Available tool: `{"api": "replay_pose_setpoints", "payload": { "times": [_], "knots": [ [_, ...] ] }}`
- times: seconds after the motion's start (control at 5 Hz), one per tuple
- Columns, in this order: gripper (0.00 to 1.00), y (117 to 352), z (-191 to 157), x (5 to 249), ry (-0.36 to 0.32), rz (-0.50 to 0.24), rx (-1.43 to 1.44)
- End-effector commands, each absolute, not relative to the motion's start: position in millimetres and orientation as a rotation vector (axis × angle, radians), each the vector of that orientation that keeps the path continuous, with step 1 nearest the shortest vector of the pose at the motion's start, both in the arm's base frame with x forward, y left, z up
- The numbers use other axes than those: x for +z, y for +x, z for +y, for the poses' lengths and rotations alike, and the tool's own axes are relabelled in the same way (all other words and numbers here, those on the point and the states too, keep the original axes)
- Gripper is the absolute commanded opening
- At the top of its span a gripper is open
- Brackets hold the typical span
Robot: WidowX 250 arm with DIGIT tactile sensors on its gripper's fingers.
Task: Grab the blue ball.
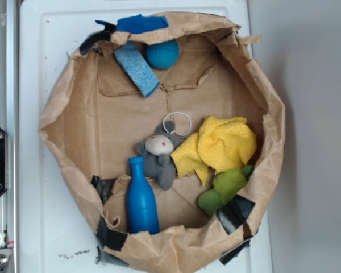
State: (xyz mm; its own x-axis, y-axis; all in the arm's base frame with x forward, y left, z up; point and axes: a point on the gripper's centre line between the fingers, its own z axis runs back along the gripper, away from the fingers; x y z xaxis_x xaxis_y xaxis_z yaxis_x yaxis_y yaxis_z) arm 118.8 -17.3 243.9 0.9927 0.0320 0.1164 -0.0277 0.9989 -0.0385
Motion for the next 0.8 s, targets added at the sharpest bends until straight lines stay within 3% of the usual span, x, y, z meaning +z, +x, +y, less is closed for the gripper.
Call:
{"api": "replay_pose_setpoints", "payload": {
  "times": [0.0, 0.2, 0.6],
  "knots": [
    [1.00, 118.8, -17.3, 243.9, -0.037, -0.117, 0.030],
    [1.00, 149.6, -21.8, 238.8, -0.028, -0.120, 0.089],
    [1.00, 220.7, 14.8, 208.8, 0.013, -0.085, 0.275]
  ]
}}
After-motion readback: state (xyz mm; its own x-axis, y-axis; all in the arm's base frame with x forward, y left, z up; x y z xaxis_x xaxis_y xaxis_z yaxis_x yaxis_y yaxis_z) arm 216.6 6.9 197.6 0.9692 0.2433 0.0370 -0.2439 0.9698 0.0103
